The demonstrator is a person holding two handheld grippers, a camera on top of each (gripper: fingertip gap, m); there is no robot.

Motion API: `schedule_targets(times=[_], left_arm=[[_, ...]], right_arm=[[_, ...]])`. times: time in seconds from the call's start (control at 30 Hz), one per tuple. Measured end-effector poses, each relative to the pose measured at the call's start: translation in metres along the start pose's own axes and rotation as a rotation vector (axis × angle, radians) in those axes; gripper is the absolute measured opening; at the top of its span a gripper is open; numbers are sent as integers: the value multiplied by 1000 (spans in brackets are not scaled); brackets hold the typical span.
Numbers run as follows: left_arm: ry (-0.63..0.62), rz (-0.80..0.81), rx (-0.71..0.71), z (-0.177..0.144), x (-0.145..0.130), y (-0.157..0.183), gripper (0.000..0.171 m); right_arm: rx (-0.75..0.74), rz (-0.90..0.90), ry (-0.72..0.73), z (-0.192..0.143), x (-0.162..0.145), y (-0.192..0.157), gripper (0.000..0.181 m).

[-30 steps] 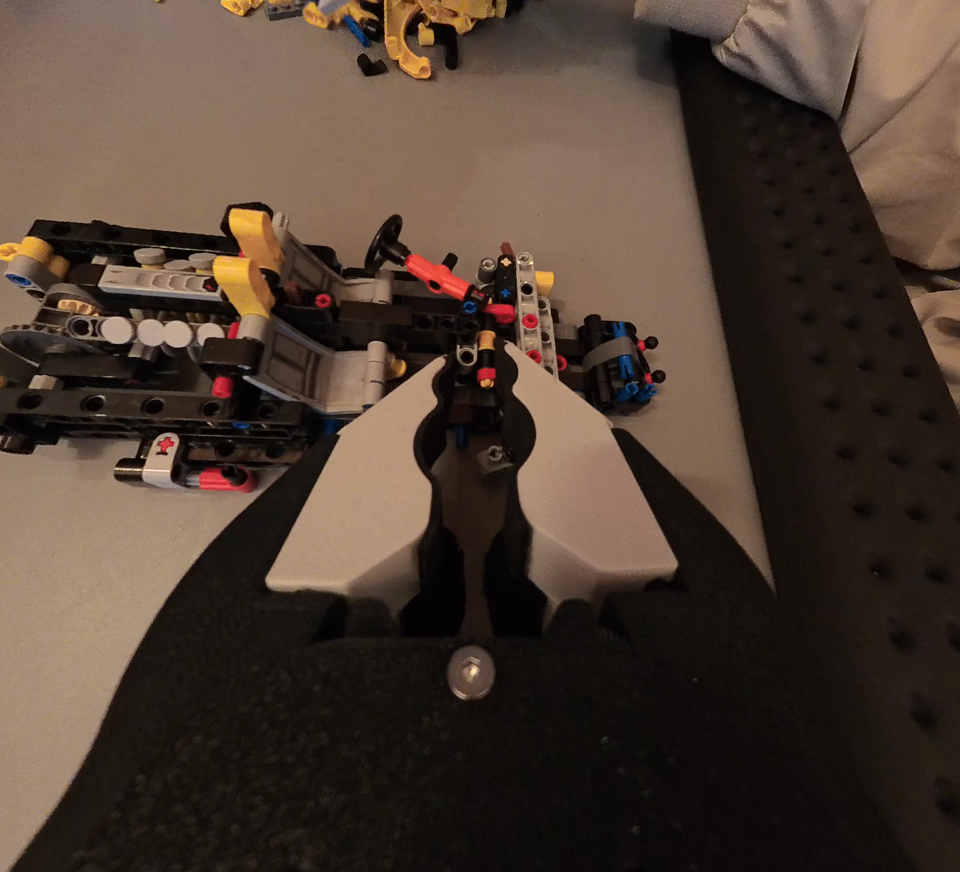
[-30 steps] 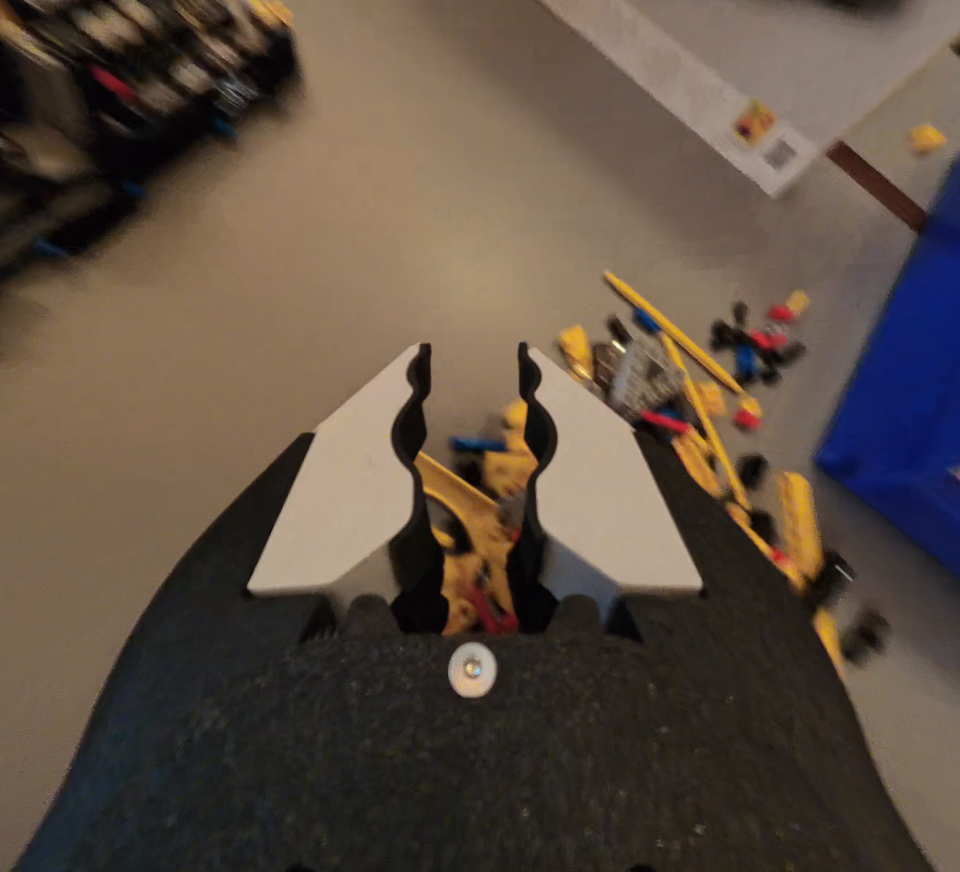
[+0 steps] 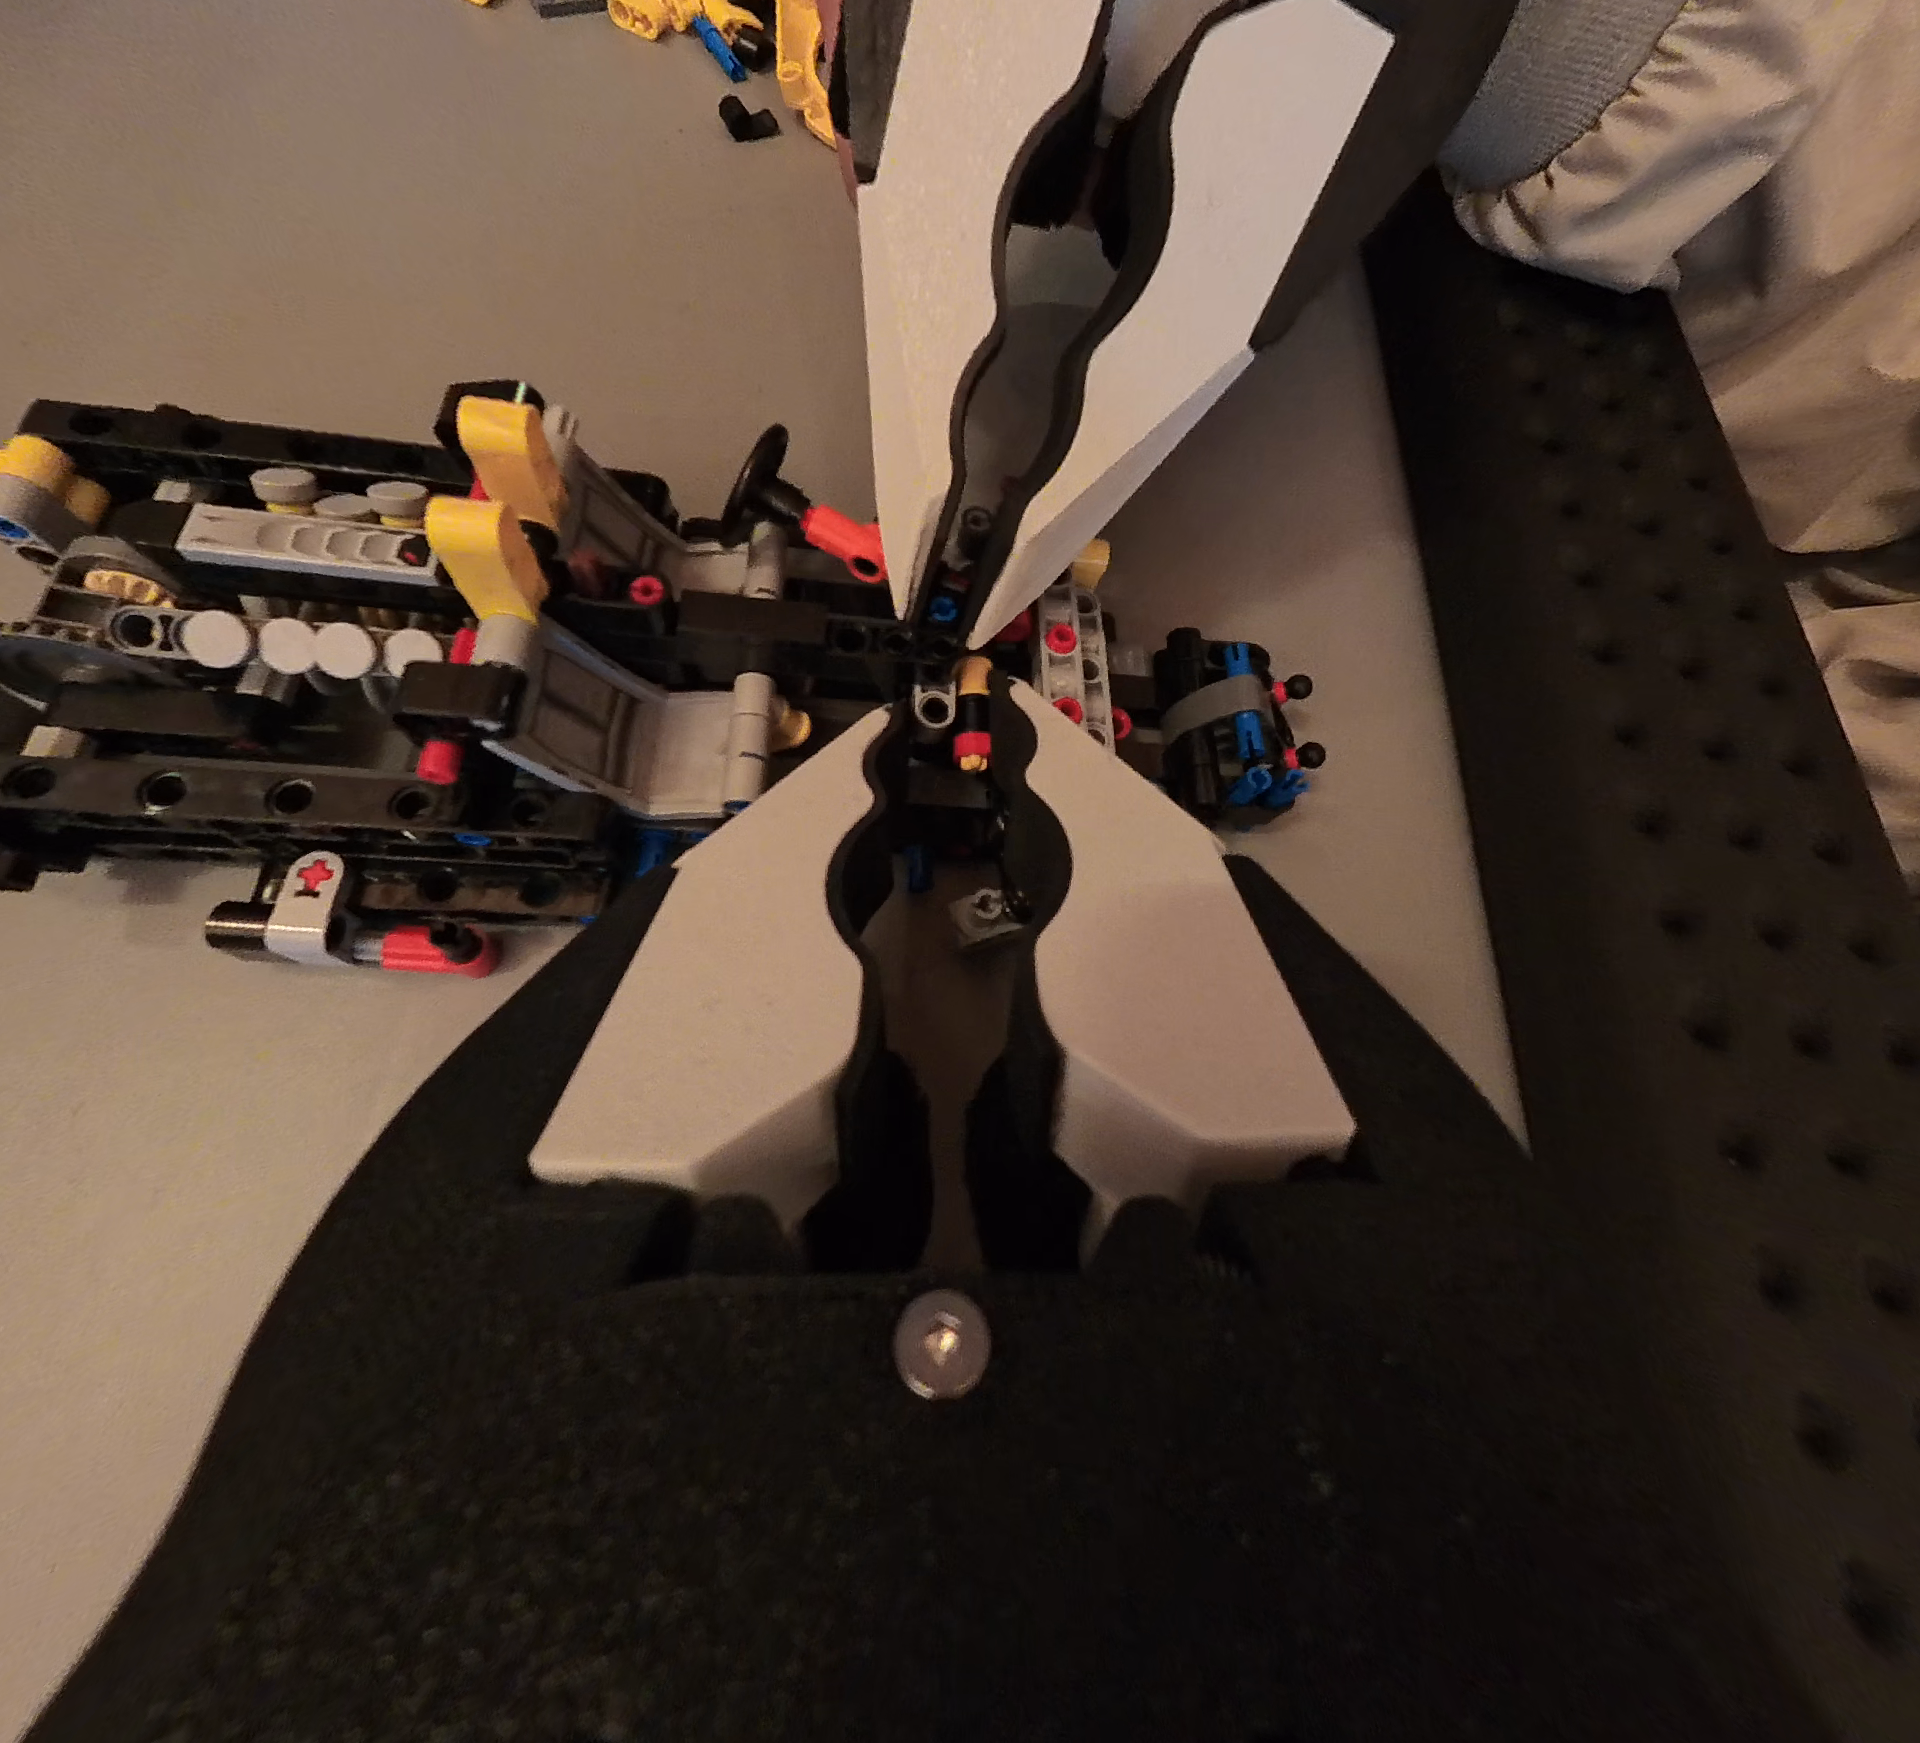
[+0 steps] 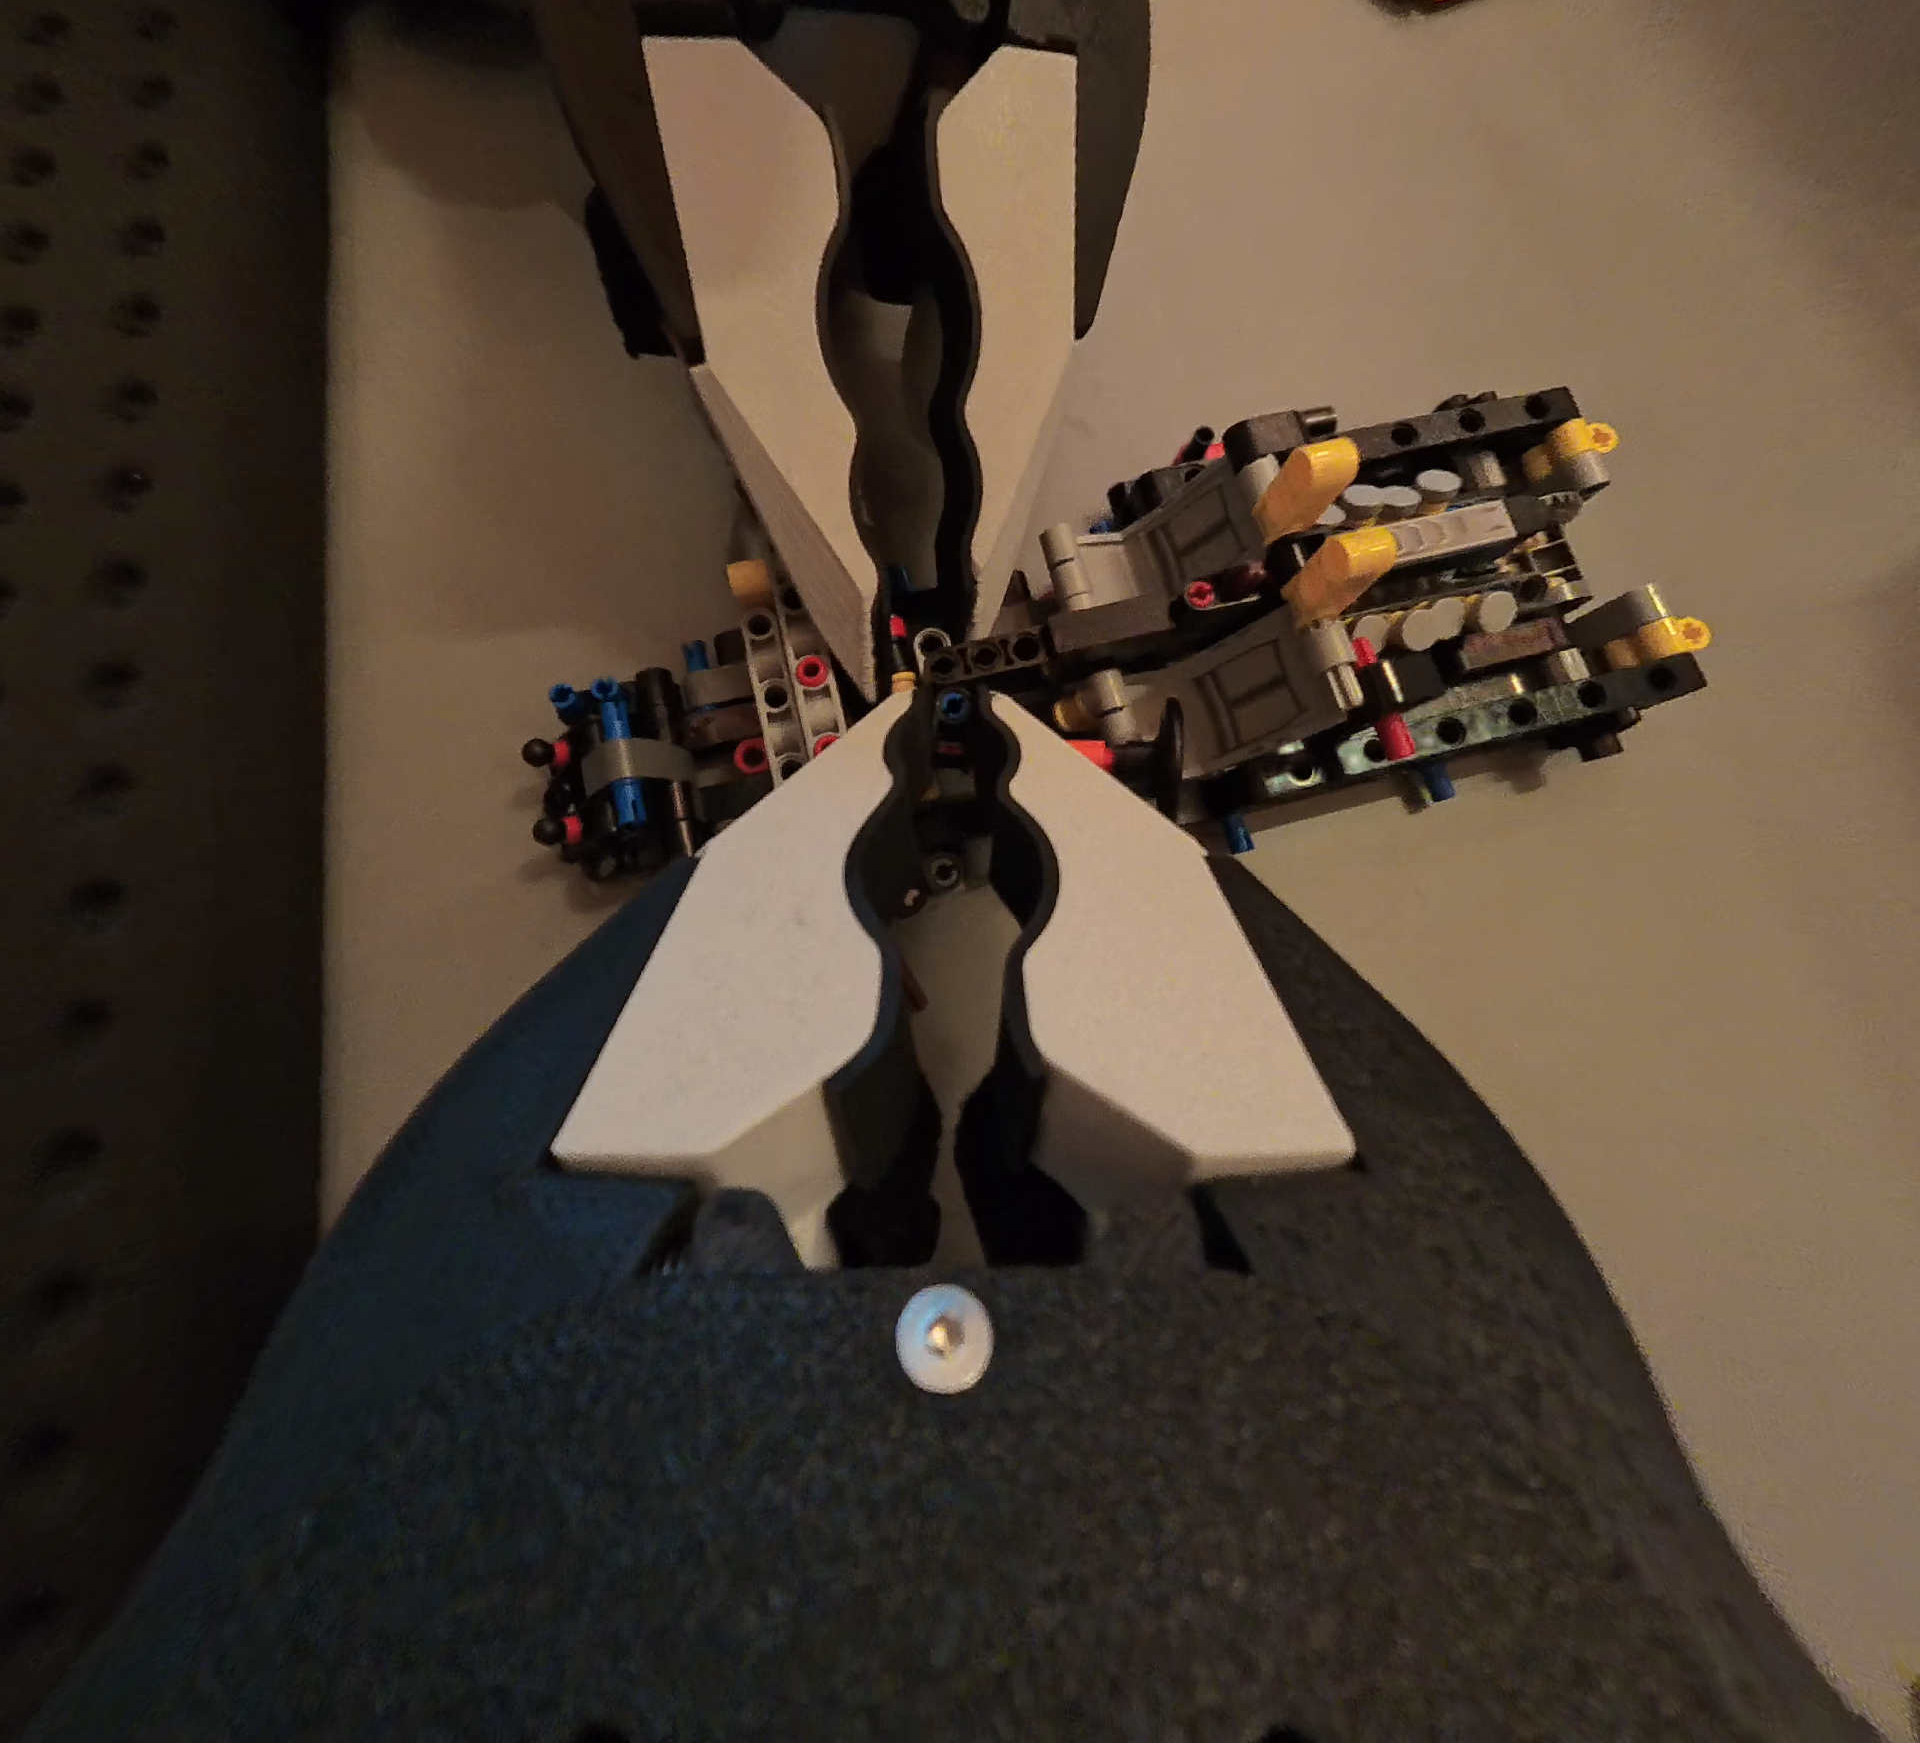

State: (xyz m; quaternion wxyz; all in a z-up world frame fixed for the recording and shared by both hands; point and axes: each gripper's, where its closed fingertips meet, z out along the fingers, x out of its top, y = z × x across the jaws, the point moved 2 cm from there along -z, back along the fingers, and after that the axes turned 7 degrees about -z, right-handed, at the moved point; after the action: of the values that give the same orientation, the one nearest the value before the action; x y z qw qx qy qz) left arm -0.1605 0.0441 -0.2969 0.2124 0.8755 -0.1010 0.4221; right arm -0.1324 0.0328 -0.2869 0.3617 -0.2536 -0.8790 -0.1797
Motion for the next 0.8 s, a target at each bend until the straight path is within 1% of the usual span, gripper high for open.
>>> schedule_targets(times=[0.1, 0.13, 0.17, 0.2, 0.23, 0.27, 0.3, 0.33, 0.37, 0.4, 0.47, 0.5, 0.53, 0.57, 0.6, 0.67, 0.73, 0.8], left_arm=[[4, 1, -5, 0, 0, 1, 16], [2, -1, -8, 0, 0, 1, 16], [-4, -5, -7, 0, -1, 0, 15], [-5, -3, -4, 0, -1, 0, 15], [-3, 4, 2, 0, -1, 0, 16], [-2, 9, 7, 0, -1, 0, 15], [-2, 7, 5, 0, -1, 0, 15], [-2, -1, -2, 0, 0, 0, 15], [-3, -11, -10, 0, 0, 0, 15], [0, -21, -12, 0, 0, -1, 15], [8, -49, -10, -3, 0, -3, 15], [16, -73, -19, -6, 0, -4, 15], [57, -102, -31, -11, 4, -6, 20], [142, -139, -57, -19, 12, -6, 27], [232, -192, -89, -30, 21, -7, 26], [345, -318, -148, -45, 33, -14, 26], [409, -407, -259, -53, 41, -12, 26], [444, -438, -355, -56, 46, -5, 26]], right_arm=[[1, -2, 11, -1, 1, 0, 5], [13, 18, 53, -3, 5, 0, 5], [31, 78, 268, -24, 32, 4, 5], [9, 119, 443, -57, 55, 15, 5], [-121, 89, 442, -78, 55, 33, 5], [-218, 60, 366, -86, 43, 45, 5], [-190, 101, 435, -93, 45, 46, 5], [-123, 152, 504, -95, 49, 43, 5], [-112, 167, 489, -88, 44, 43, 5], [-158, 122, 425, -77, 37, 43, 5], [-244, -62, 300, -55, 30, 36, 6], [-310, -169, 224, -45, 28, 34, 6], [-381, -267, 160, -40, 25, 34, 6], [-435, -345, 122, -37, 25, 34, 6], [-476, -403, 107, -36, 27, 32, 6], [-512, -472, 120, -38, 36, 26, 6], [-512, -524, 149, -35, 47, 15, 6], [-522, -596, 151, -30, 56, 5, 6]])
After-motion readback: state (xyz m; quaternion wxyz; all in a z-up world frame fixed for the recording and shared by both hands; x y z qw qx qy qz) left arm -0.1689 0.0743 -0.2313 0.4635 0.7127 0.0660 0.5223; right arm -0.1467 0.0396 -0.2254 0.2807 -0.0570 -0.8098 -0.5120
